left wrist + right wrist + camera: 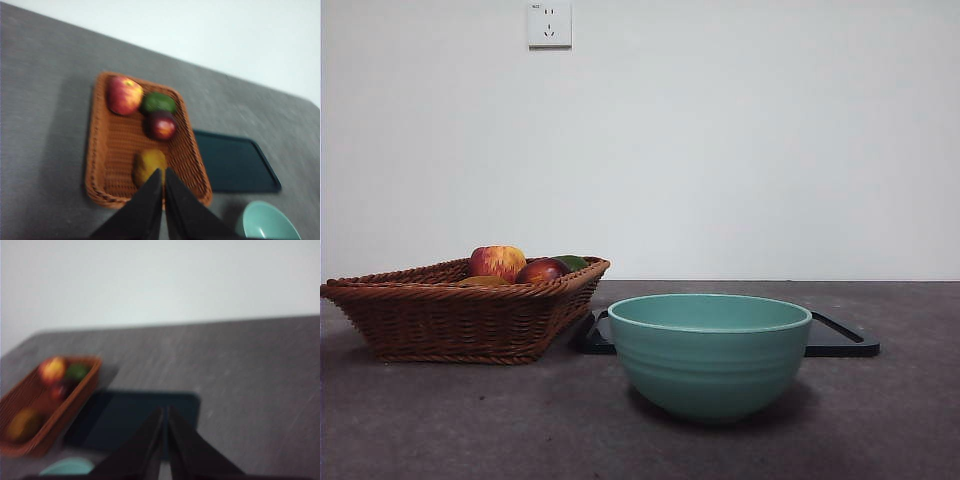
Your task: Pick up the wifruite, put it on the bowl, pick up the plate, put it on desk
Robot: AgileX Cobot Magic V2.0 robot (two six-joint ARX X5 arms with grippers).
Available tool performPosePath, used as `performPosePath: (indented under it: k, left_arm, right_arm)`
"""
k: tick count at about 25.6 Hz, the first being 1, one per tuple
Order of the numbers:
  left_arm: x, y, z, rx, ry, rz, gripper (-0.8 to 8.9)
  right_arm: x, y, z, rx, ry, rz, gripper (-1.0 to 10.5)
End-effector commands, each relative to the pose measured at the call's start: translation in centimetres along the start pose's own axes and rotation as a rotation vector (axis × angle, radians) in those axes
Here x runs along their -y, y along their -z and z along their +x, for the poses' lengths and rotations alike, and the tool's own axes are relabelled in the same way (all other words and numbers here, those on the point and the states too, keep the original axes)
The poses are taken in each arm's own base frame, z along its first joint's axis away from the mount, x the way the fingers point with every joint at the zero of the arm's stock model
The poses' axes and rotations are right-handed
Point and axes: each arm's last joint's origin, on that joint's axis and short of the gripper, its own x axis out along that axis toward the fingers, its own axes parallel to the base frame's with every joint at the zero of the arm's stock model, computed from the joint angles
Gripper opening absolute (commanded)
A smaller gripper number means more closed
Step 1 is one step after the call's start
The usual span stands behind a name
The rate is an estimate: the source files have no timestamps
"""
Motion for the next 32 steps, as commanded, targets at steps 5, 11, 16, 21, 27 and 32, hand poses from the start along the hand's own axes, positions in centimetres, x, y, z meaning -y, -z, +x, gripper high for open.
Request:
performPosePath:
  k: [5,11,16,21,27,32]
  left_arm:
    - [1.2,-3.3,0.7,-0.138,0.100,0.105,0.10]
    - [2.3,-5.0,1.3,-0.279,0.151,0.142,0.10]
    - [3.8,-5.4,2.1,-0.425,0.247,0.183,0.10]
    - [4.5,-4.8,2.1,-0.494,0.331,0.185,0.10]
    - [4.5,-4.8,2.1,-0.496,0.331,0.183,2.60]
    - [4.5,-4.8,2.1,-0.497,0.331,0.178,4.42]
  right_arm:
    - [-0.5,-3.0,1.6,-0.225,-0.133,-0.073,0.1]
    - [-1.1,-4.2,3.2,-0.382,-0.221,-0.095,0.1]
    - [-2.4,-4.0,4.5,-0.538,-0.330,-0.135,0.1]
    - [-3.7,-3.4,4.7,-0.603,-0.423,-0.179,0.1]
    - [-3.8,-3.2,4.6,-0.625,-0.429,-0.166,1.7]
    - [-3.8,-3.2,4.6,-0.627,-0.427,-0.162,3.8]
